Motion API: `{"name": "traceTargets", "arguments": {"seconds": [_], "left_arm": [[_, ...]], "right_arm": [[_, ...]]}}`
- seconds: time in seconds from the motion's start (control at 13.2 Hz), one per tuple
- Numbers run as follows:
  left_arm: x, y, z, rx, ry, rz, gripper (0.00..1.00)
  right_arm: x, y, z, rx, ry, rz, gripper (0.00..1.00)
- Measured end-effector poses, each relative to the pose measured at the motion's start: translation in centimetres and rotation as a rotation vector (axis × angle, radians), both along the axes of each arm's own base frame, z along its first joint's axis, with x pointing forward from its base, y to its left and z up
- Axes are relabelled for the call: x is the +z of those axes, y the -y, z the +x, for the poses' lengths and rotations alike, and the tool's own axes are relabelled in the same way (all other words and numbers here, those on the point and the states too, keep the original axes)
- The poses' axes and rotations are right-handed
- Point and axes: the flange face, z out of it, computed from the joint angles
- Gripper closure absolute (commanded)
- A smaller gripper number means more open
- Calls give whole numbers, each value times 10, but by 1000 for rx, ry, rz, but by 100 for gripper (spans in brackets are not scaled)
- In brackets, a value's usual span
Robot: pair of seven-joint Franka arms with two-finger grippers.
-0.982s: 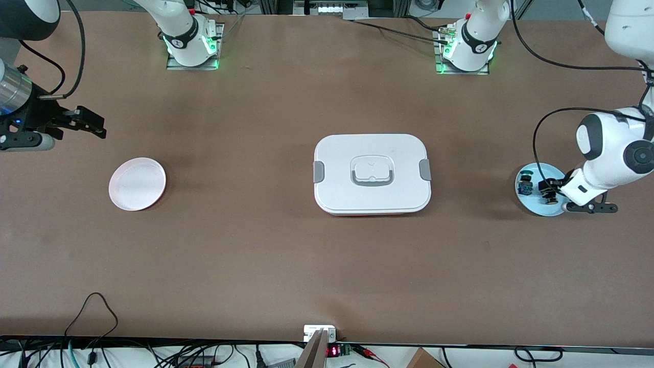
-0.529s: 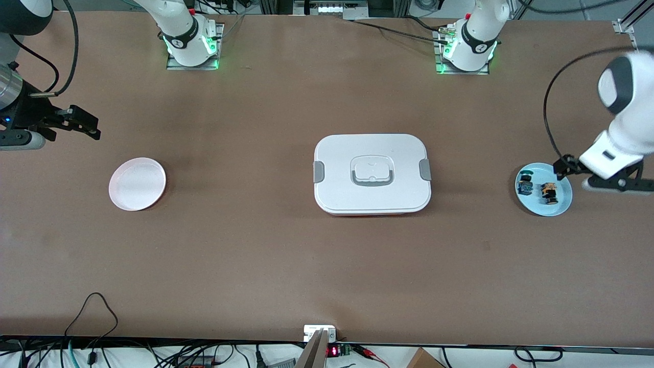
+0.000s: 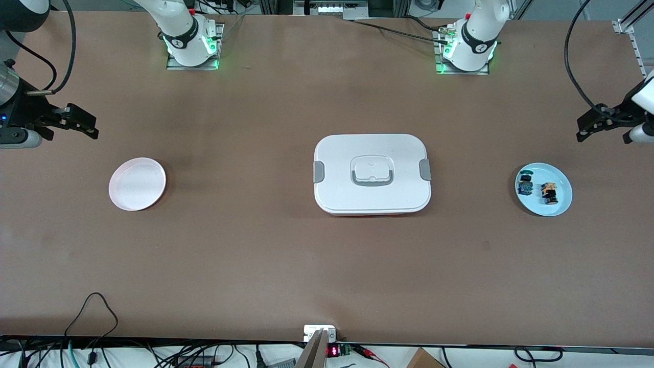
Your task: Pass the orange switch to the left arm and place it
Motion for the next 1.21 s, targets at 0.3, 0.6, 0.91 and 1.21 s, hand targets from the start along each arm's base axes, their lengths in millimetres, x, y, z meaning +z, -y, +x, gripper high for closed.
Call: {"name": "traceTargets", "arguments": {"seconds": [0.3, 0.6, 0.91, 1.21], "left_arm": [[3, 6, 2, 5, -9, -54, 0], [3, 9, 3, 0, -10, -56, 0], [1, 9, 6, -1, -15, -56, 0], [5, 10, 4, 39, -33, -61, 0]], "right_arm": [[-1, 0, -1, 0, -13, 0, 0], [-1, 1, -2, 0, -15, 0, 0], [-1, 1, -2, -1, -15, 0, 0], [-1, 2, -2, -1, -16, 0, 0]]}}
